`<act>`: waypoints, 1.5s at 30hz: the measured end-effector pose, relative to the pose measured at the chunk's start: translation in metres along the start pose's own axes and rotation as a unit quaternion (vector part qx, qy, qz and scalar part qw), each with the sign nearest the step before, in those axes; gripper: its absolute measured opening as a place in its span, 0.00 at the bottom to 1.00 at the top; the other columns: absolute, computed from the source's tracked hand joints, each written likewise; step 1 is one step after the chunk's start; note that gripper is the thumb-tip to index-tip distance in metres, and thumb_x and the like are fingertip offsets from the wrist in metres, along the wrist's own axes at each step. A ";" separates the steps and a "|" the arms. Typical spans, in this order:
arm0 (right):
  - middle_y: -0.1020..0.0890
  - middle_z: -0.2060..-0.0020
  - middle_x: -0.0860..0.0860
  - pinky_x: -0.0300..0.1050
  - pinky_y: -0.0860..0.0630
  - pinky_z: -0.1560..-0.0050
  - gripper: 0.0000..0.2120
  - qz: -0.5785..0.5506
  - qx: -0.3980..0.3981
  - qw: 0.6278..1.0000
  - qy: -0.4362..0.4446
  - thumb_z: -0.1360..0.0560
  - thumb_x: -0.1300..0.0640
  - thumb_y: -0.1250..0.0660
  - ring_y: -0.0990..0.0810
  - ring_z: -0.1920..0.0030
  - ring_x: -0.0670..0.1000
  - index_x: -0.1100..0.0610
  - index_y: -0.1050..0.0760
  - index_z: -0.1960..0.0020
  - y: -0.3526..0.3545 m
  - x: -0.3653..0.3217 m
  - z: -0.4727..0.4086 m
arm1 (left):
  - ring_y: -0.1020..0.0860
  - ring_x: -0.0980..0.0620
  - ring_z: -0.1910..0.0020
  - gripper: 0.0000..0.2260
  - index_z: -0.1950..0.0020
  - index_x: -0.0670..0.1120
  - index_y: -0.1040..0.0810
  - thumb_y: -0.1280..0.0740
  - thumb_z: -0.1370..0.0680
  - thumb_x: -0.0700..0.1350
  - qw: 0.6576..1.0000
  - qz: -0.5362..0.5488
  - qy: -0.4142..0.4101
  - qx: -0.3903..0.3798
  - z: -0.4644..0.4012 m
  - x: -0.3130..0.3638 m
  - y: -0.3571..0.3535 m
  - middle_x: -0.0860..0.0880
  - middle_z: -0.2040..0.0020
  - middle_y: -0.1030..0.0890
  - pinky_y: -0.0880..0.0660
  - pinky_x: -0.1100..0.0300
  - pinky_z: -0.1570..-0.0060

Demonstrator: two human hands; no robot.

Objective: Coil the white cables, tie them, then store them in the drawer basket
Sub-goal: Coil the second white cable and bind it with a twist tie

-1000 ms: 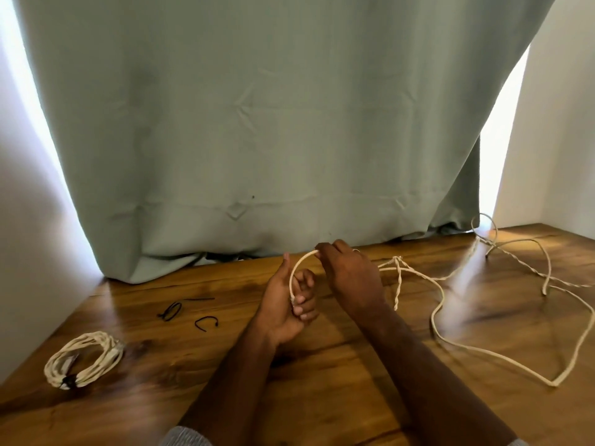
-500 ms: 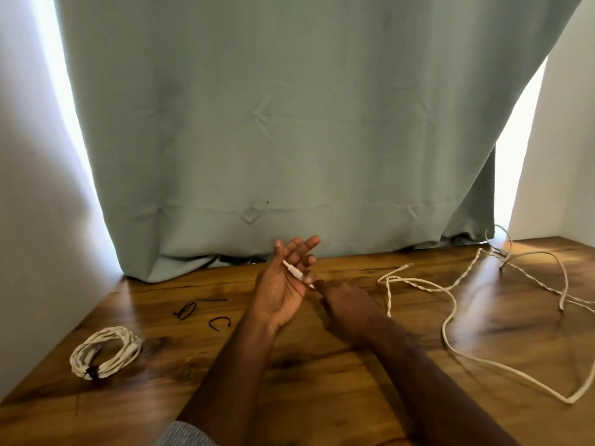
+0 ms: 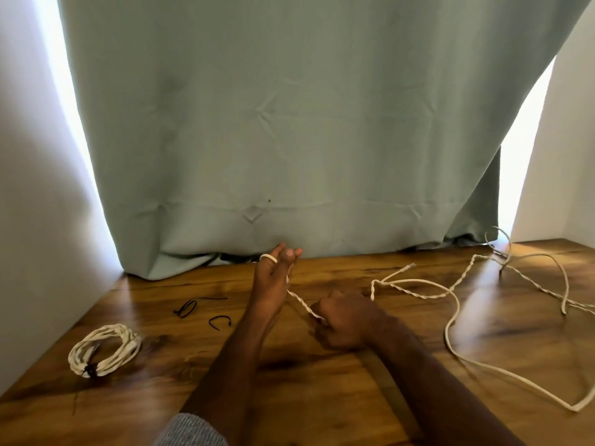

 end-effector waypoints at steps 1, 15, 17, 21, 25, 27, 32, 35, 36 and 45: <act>0.19 0.46 0.56 0.48 0.27 0.50 0.14 -0.001 0.000 1.000 0.005 0.21 0.45 0.37 0.22 0.45 0.56 0.54 0.22 0.44 0.001 -0.003 0.000 | 0.19 0.49 0.40 0.20 0.29 0.39 0.31 0.35 0.19 0.44 0.999 -0.048 -0.008 -0.016 0.000 -0.004 -0.001 0.47 0.47 0.15 0.27 0.52 0.34; 0.17 0.50 0.47 0.50 0.26 0.52 0.19 0.054 0.395 0.917 -0.016 0.21 0.38 0.42 0.18 0.52 0.52 0.48 0.20 0.42 0.068 0.035 0.032 | 0.42 0.54 0.78 0.37 0.55 0.41 0.20 0.54 0.21 0.70 0.928 -0.212 0.179 -0.249 0.035 -0.044 -0.031 0.49 0.75 0.38 0.47 0.60 0.73; 0.19 0.41 0.49 0.55 0.32 0.43 0.19 0.110 0.443 0.889 -0.027 0.20 0.39 0.43 0.21 0.43 0.55 0.46 0.21 0.37 0.077 0.031 0.039 | 0.45 0.56 0.79 0.40 0.54 0.39 0.20 0.53 0.24 0.74 0.906 -0.132 0.254 -0.312 0.045 -0.051 -0.037 0.50 0.76 0.40 0.50 0.60 0.74; 0.33 0.23 0.51 0.63 0.39 0.34 0.23 0.150 0.431 0.882 -0.117 0.18 0.43 0.44 0.33 0.28 0.56 0.42 0.35 0.23 0.080 0.040 0.032 | 0.43 0.59 0.79 0.30 0.52 0.41 0.23 0.32 0.29 0.69 0.872 -0.081 0.267 -0.402 0.063 -0.049 -0.048 0.53 0.75 0.39 0.49 0.63 0.78; 0.41 0.20 0.54 0.66 0.41 0.34 0.38 0.138 0.350 0.910 -0.173 0.23 0.41 0.35 0.36 0.25 0.59 0.45 0.47 0.18 0.062 0.062 0.016 | 0.43 0.57 0.80 0.24 0.53 0.42 0.25 0.38 0.24 0.64 0.898 -0.107 0.276 -0.326 0.057 -0.056 -0.045 0.52 0.74 0.40 0.48 0.64 0.78; 0.37 0.22 0.54 0.64 0.39 0.36 0.39 0.133 0.368 0.905 -0.168 0.25 0.39 0.34 0.34 0.27 0.58 0.48 0.45 0.19 0.060 0.063 0.020 | 0.43 0.57 0.80 0.24 0.54 0.42 0.26 0.41 0.22 0.64 0.918 -0.092 0.280 -0.266 0.049 -0.061 -0.038 0.52 0.75 0.40 0.48 0.64 0.78; 0.30 0.27 0.50 0.64 0.34 0.35 0.35 0.078 0.356 0.922 -0.134 0.23 0.43 0.34 0.29 0.30 0.55 0.48 0.42 0.20 0.044 0.062 0.019 | 0.42 0.57 0.78 0.20 0.57 0.47 0.28 0.35 0.26 0.64 0.952 -0.073 0.241 -0.177 0.035 -0.061 -0.030 0.52 0.73 0.39 0.49 0.63 0.75; 0.36 0.22 0.52 0.70 0.39 0.31 0.42 0.064 0.258 0.944 -0.193 0.24 0.41 0.34 0.35 0.25 0.58 0.52 0.50 0.18 0.025 0.069 0.012 | 0.41 0.56 0.74 0.20 0.57 0.49 0.29 0.31 0.28 0.64 0.959 -0.114 0.193 -0.176 0.030 -0.055 -0.029 0.52 0.71 0.37 0.47 0.60 0.72; 0.41 0.20 0.52 0.72 0.43 0.29 0.44 0.044 0.213 0.954 -0.207 0.23 0.41 0.34 0.40 0.22 0.59 0.53 0.55 0.18 0.017 0.071 0.011 | 0.41 0.55 0.73 0.19 0.57 0.49 0.29 0.31 0.27 0.64 0.957 -0.121 0.186 -0.187 0.029 -0.055 -0.030 0.52 0.70 0.37 0.46 0.59 0.71; 0.43 0.22 0.55 0.65 0.41 0.27 0.49 -0.010 0.141 0.936 -0.323 0.30 0.42 0.24 0.41 0.23 0.61 0.50 0.49 0.20 0.033 0.078 0.084 | 0.27 0.51 0.67 0.22 0.56 0.44 0.23 0.47 0.16 0.57 0.930 -0.340 0.074 -0.116 0.024 -0.052 -0.038 0.48 0.67 0.25 0.32 0.57 0.63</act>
Point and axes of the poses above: each hand's wrist, its own z-axis away from the middle knuckle, its own y-axis out of the back of the hand, x = y × z, the point moved 8 cm from there along -z, towards the middle knuckle
